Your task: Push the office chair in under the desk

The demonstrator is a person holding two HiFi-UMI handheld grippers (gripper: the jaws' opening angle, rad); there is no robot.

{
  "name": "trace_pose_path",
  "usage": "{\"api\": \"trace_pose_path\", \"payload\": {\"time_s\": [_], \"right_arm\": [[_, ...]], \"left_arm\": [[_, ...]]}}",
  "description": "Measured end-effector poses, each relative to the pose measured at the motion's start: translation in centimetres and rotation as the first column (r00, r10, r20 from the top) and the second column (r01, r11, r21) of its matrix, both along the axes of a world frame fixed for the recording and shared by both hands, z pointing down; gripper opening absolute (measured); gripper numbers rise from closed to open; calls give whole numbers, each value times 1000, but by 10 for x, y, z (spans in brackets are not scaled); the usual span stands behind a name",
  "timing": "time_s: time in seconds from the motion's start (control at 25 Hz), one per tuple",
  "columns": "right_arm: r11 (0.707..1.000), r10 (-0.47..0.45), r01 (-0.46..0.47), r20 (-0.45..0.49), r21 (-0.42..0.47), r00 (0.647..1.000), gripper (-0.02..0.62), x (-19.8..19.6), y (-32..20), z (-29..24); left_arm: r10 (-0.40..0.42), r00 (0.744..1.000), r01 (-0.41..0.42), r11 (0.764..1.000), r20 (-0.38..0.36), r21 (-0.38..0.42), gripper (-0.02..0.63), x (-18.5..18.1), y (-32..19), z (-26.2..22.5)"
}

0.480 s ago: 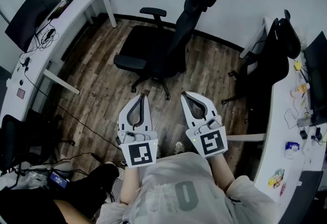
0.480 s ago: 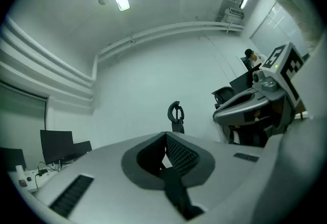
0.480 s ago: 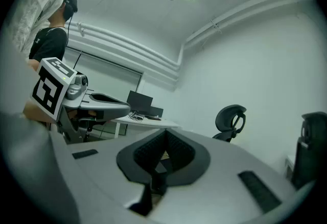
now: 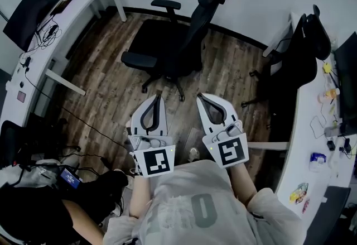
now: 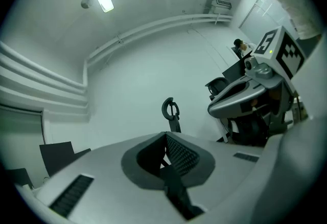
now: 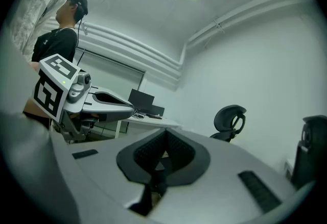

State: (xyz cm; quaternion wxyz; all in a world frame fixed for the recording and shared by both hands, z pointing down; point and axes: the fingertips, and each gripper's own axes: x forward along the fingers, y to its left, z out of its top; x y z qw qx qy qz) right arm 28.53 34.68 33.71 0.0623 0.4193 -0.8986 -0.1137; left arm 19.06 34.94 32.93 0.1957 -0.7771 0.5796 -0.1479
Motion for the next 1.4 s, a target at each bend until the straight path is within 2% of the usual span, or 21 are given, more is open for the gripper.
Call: {"api": "trace_pose_path", "payload": {"time_s": [0.32,0.48,0.64,0.76,0.92,1.12,1.4], "right_arm": [[999,4,-2,60,-37,998,20,26,-12,7],[998,-2,7,83,-57,997,20,46,-23,16],[998,-16,22,109,-52,994,20,53,-36,18],[998,-30,36,118,-55,993,20,50,-44,18],[998,-55,59,103,-31,993,20,35,-68,17],[996,-81,84,122,-18,989,20,-3,-110,16],[994,-108,110,120,-11,987,20,-76,-196,6]], "left_arm": [[4,1000,-5,1000,-27,-16,15,23,-15,6],[-1,999,1,1000,-45,1,15,38,-24,8],[-36,999,36,999,-21,15,15,33,-31,8],[-68,997,69,998,-39,13,15,19,-39,8],[-80,994,82,996,-76,25,15,0,-67,9],[-53,997,55,998,-58,42,15,-24,-118,12],[-57,994,62,997,-89,50,15,-92,-205,14]]}}
